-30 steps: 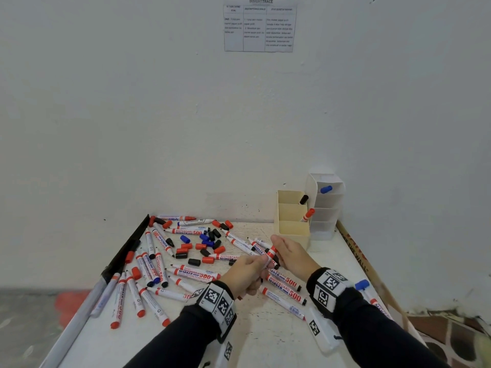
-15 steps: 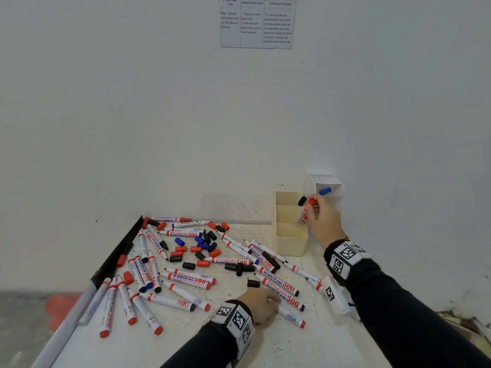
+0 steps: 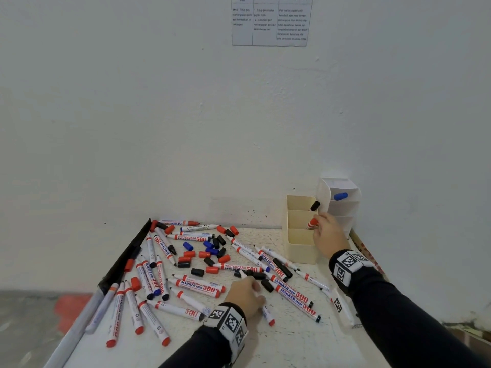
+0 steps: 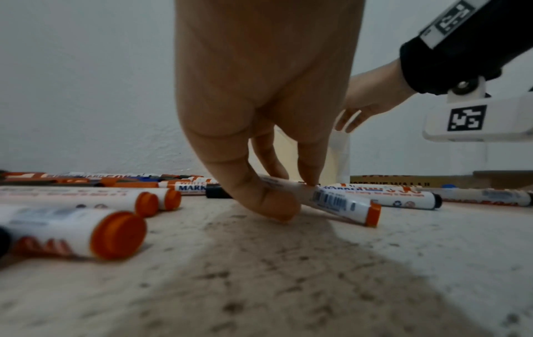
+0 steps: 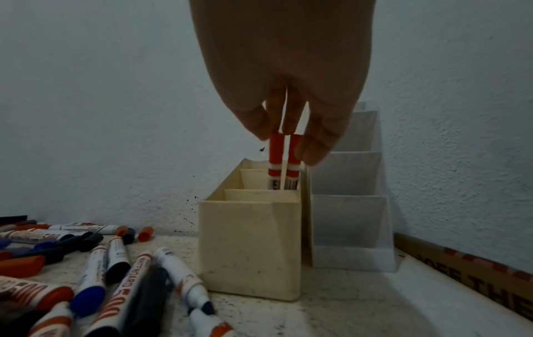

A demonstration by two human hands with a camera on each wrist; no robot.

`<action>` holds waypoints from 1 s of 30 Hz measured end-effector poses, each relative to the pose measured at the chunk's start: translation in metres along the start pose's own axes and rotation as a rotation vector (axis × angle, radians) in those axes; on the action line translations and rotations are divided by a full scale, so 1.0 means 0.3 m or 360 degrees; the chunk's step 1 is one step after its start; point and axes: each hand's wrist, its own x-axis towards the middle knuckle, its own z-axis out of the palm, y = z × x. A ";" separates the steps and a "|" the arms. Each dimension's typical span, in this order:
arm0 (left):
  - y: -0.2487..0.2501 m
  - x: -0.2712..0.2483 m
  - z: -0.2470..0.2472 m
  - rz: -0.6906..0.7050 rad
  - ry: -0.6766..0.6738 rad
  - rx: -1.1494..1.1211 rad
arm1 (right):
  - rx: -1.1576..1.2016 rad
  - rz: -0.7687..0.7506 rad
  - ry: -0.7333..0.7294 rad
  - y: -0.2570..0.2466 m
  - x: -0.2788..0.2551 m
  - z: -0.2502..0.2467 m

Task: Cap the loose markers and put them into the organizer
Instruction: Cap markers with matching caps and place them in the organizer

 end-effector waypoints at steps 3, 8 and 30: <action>-0.013 0.001 -0.023 -0.0028 0.0072 -0.0091 | -0.0128 0.0080 0.0023 -0.032 -0.016 0.011; -0.024 -0.005 -0.059 0.0001 0.0247 -0.0243 | -0.0125 -0.0089 -0.0236 -0.153 -0.089 0.054; -0.187 -0.079 -0.250 -0.0217 0.0547 -0.0505 | -0.0310 -0.0484 -0.0870 -0.345 -0.204 0.260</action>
